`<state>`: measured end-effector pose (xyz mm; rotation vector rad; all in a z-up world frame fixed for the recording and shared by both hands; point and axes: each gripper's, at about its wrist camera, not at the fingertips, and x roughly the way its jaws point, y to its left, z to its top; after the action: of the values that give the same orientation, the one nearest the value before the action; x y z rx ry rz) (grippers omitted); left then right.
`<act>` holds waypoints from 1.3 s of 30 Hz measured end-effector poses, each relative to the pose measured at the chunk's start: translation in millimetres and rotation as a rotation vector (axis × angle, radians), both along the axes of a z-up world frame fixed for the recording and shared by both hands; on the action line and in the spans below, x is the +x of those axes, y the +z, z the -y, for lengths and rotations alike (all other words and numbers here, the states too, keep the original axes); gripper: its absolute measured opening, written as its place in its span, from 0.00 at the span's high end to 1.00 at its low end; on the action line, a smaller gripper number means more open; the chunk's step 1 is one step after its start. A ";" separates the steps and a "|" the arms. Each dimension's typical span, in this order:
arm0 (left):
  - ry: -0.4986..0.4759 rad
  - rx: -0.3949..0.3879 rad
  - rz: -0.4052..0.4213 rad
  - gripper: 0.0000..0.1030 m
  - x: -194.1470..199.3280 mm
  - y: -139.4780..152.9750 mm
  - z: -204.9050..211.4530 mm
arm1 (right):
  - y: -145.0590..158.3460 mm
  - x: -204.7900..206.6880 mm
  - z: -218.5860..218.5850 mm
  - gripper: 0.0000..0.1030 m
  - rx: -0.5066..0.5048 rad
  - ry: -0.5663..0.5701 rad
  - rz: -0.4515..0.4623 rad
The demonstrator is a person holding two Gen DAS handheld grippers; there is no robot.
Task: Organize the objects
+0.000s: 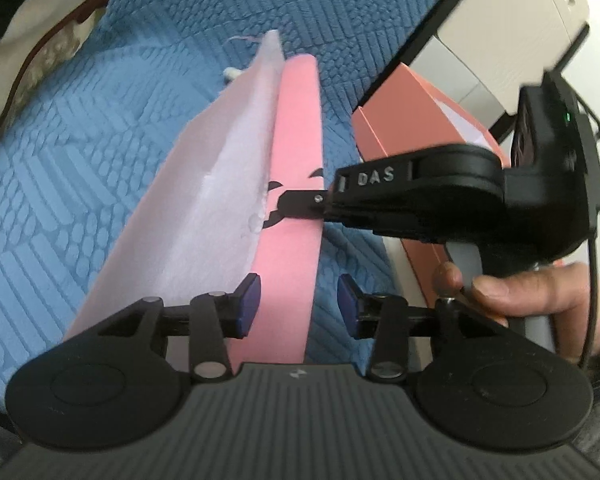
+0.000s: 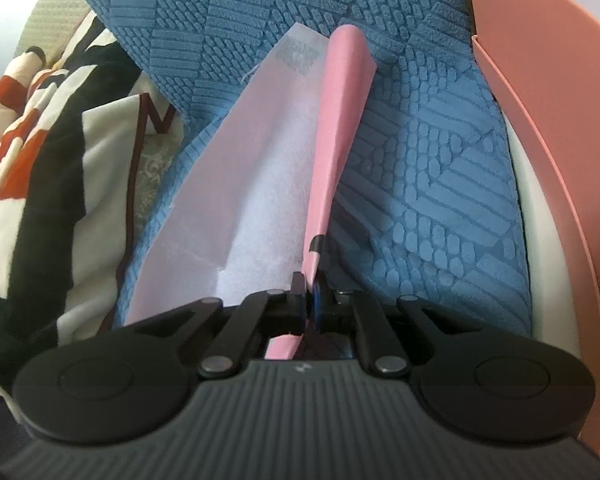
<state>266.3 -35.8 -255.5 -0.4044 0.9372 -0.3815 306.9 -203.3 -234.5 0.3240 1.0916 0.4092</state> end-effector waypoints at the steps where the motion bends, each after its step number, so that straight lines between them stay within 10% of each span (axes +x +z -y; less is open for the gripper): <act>1: -0.012 0.009 0.003 0.52 -0.2 -0.3 2.6 | 0.9 -0.5 -1.4 0.94 0.000 -0.004 0.000; 9: -0.076 0.193 0.029 0.53 -5.9 -4.2 26.3 | 7.2 -3.4 4.3 0.95 0.002 -0.051 -0.008; 13: -0.106 0.232 0.038 0.70 -8.2 -6.7 32.7 | 10.0 -5.1 8.5 0.95 -0.032 -0.071 -0.008; 23: -0.045 -0.004 -0.081 0.91 7.1 -23.5 5.4 | 14.7 -9.7 11.5 0.88 -0.062 -0.075 0.034; 39: 0.115 -0.309 -0.268 0.92 17.2 -50.7 -33.1 | 26.5 -13.6 -2.1 0.84 -0.029 -0.046 0.127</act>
<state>283.5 -2.7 -306.2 -0.8035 1.1125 -0.3733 293.3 -201.2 -208.0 0.2934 0.9629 0.3680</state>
